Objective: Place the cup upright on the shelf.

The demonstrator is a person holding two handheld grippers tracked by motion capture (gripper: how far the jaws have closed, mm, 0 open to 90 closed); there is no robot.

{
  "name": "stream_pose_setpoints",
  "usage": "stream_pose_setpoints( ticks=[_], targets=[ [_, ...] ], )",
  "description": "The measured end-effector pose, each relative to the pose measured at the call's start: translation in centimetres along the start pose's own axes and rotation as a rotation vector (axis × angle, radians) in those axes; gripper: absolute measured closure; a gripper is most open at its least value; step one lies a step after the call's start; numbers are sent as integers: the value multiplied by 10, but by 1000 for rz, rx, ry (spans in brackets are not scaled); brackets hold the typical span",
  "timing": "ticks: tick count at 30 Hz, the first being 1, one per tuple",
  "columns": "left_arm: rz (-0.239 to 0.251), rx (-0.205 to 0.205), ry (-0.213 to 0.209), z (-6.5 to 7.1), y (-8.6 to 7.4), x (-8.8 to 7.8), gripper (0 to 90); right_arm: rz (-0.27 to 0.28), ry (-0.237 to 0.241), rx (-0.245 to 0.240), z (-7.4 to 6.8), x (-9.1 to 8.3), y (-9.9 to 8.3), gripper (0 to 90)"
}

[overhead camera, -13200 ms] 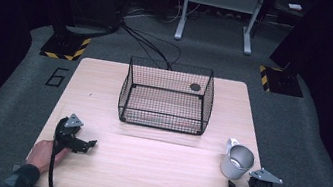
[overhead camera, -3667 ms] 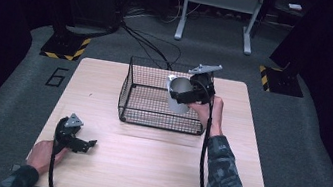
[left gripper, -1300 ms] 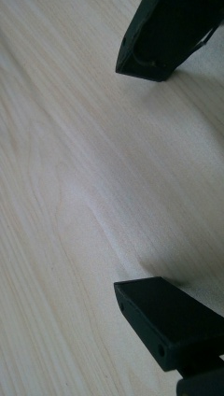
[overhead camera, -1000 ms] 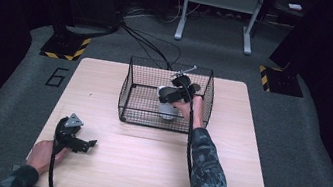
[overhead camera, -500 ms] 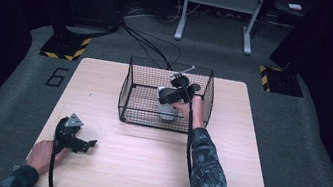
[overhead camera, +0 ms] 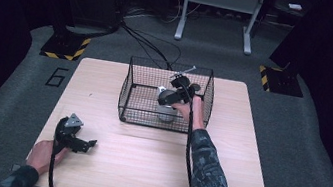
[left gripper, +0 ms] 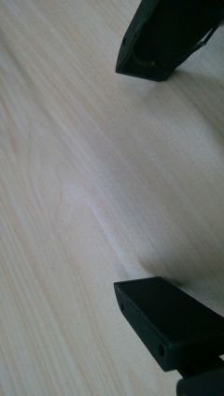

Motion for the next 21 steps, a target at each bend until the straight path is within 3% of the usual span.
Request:
stream_pose_setpoints(
  ticks=[11, 17, 21],
  targets=[
    [0, 0, 0, 0, 0, 0, 0, 58, -11, -10, 1, -24, -1, 0],
    [0, 0, 0, 0, 0, 0, 0, 96, -9, -13, -7, -46, -2, 0],
    [-1, 1, 0, 0, 0, 0, 0, 131, -2, -41, -12, -62, -5, 0]
  ],
)
Point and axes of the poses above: each handheld gripper's, and its own axes: x roughly forward along the jaws, y roughly out of its top, z roughly to its right, the point moved 2 cm from there along x, roughly forward along the jaws, and after that the axes turned 8 degrees about -y, right-handed, at the moved point
